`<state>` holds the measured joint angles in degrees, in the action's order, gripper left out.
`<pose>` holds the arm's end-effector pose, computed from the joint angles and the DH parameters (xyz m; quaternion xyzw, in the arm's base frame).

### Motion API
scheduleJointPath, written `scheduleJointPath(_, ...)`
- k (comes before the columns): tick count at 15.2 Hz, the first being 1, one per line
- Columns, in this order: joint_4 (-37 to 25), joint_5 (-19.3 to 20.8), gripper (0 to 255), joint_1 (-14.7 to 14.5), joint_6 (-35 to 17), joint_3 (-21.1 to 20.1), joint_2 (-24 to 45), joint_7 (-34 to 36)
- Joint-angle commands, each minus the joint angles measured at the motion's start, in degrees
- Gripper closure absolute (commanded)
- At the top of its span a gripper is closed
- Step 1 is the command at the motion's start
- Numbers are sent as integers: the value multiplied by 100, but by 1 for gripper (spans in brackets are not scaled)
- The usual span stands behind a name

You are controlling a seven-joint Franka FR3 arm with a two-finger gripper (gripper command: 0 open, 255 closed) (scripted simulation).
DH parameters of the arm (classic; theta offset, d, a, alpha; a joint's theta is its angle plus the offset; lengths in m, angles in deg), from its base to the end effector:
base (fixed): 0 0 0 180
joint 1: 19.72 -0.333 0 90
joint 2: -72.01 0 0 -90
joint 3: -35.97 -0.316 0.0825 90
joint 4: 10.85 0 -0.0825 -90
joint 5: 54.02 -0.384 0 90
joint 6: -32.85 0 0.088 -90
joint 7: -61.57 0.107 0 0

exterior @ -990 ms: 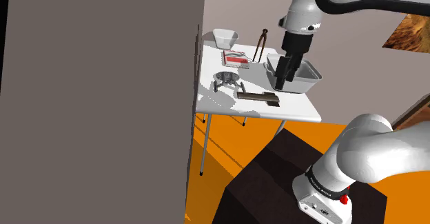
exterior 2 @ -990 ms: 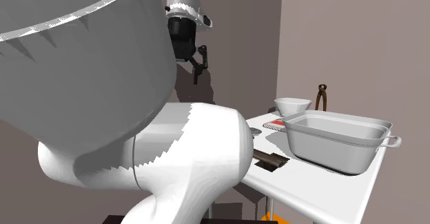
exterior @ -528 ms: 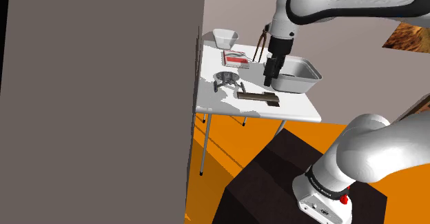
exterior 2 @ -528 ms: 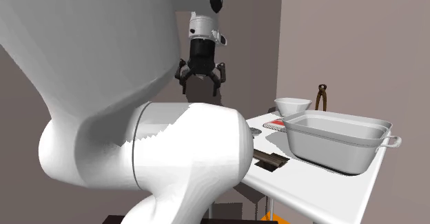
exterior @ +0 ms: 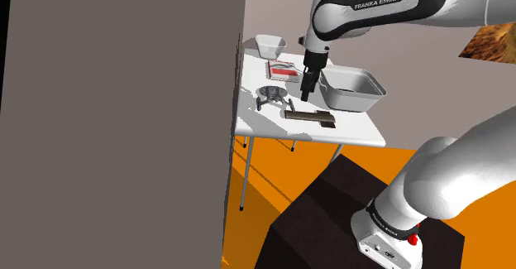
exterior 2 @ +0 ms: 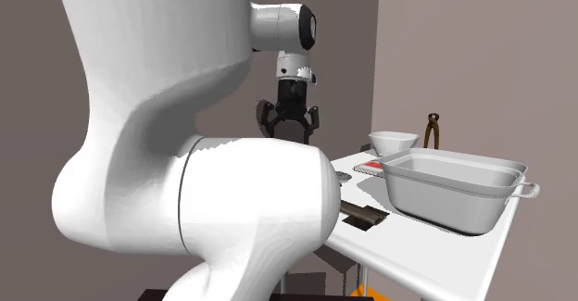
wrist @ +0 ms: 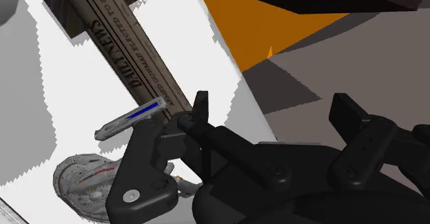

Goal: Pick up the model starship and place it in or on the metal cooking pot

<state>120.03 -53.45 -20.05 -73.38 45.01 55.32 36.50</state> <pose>0.4395 -0.0709 0.4575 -0.9862 -0.1484 0.0629 0.0375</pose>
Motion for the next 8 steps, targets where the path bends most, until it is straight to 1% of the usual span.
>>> scheduleJointPath(1,-254,-14,0,-1,-191,101,425,-308)
scheduleJointPath(8,-1367,-257,0,43,-673,289,1979,-1296)
